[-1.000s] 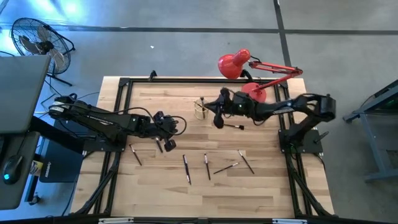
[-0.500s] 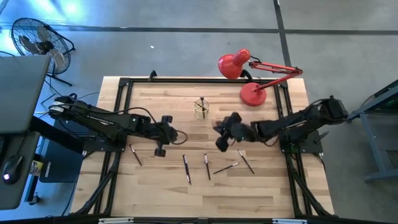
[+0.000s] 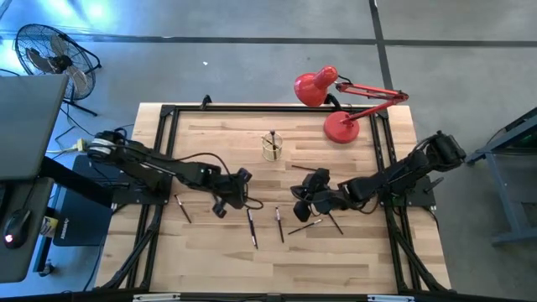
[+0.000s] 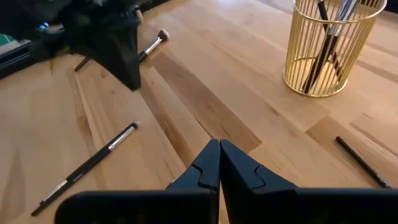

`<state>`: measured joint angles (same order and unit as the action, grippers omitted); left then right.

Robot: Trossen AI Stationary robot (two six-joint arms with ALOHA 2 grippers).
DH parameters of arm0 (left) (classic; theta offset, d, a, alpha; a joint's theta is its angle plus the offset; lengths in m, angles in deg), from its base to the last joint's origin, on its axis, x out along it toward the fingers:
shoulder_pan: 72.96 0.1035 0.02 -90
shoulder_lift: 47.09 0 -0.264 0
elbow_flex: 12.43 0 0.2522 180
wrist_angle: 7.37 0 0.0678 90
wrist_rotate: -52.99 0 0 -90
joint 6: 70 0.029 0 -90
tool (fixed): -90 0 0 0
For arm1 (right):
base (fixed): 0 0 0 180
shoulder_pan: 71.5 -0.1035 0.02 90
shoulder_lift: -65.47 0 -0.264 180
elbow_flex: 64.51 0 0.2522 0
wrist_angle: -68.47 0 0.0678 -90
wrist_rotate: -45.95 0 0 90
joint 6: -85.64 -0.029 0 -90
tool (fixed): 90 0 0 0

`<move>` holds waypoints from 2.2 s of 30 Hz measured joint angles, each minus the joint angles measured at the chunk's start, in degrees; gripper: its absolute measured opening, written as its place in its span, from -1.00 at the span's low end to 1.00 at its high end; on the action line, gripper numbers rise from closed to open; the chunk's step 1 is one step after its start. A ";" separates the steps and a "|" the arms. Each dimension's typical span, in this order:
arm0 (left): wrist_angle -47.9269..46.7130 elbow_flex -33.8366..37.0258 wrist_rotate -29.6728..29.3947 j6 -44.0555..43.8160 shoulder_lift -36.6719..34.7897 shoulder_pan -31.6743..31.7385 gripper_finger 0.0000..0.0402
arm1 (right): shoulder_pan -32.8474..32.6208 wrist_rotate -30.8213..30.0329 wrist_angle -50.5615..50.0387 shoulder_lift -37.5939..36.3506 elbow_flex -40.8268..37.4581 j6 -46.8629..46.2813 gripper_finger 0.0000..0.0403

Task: Pick & Place Makeup Brushes
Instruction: Put the eyeshadow brush into the makeup brush holder

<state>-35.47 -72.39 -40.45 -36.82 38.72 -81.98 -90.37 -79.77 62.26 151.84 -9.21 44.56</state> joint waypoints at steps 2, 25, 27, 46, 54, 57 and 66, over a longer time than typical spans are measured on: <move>2.37 0.00 0.37 -0.06 1.47 0.00 -0.99 | 0.12 -0.01 -0.06 0.00 0.00 -0.02 -1.00; 2.87 -0.07 -0.77 -9.46 1.49 0.00 -0.88 | 0.50 1.68 -1.32 0.00 0.00 4.07 -1.00; 2.46 -0.07 -0.77 -9.46 1.49 0.00 -0.78 | 0.50 1.70 -1.34 0.00 0.00 4.07 -1.00; 2.26 -0.04 5.81 -1.19 1.49 0.00 -0.63 | 0.50 1.86 -0.61 0.00 0.00 3.41 -1.00; 2.26 -0.04 5.41 -25.09 1.49 0.00 -0.68 | 0.50 1.55 -2.36 0.00 0.00 3.60 -1.00; 2.26 -0.04 5.65 -34.56 1.49 0.00 -0.68 | 0.94 1.83 -4.65 0.00 0.00 3.61 -1.00; 2.28 -0.04 6.79 -83.02 1.49 -0.73 -0.68 | 9.93 20.44 -7.92 0.00 -0.02 9.78 -1.00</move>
<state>-33.19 -72.43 -33.65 -119.83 40.21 -82.70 -80.45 -59.33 54.34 151.84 -9.23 54.33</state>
